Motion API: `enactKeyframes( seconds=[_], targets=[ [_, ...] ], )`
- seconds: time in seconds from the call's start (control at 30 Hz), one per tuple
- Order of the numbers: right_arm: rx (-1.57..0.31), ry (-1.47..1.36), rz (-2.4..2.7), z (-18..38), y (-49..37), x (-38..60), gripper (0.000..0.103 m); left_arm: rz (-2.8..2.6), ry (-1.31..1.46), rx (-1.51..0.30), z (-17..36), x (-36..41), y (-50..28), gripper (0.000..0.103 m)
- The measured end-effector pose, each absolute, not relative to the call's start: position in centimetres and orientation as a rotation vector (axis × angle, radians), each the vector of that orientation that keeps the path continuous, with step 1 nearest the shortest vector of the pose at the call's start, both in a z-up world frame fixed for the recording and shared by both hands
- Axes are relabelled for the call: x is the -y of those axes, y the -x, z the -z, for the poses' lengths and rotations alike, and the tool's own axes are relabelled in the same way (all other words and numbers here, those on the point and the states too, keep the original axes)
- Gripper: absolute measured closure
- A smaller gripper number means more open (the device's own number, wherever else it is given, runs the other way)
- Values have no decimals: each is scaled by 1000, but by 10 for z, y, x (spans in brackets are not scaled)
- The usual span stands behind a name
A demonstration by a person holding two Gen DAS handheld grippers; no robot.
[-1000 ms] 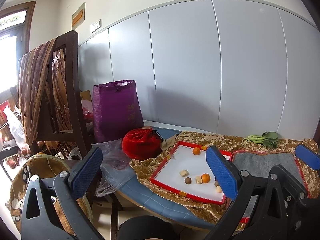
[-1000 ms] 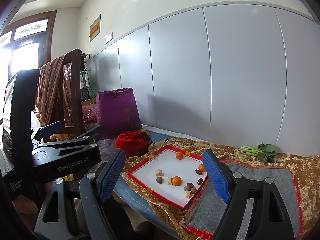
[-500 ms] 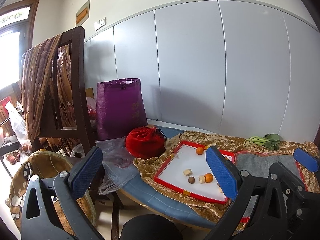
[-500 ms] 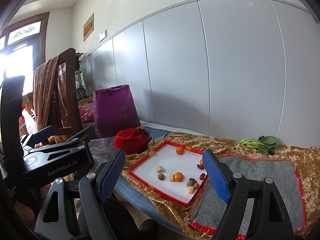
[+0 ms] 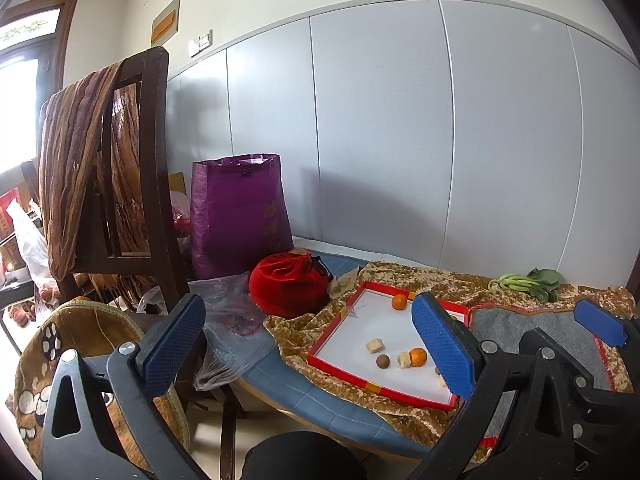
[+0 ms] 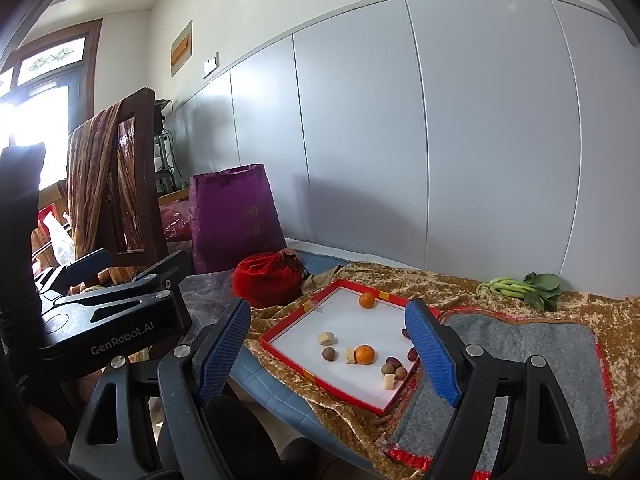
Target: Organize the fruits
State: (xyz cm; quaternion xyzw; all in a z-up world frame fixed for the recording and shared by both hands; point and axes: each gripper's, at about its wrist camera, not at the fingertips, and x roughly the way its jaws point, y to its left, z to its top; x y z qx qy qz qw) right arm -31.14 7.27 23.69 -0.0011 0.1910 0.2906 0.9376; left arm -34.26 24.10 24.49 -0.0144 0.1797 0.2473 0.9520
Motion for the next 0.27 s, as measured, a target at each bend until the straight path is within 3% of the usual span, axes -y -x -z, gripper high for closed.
enactKeyframes(
  seconds=[0.27],
  targets=[
    [-398, 0, -588, -232, 301, -74, 22, -482, 8, -376, -239, -234, 327, 0]
  ],
)
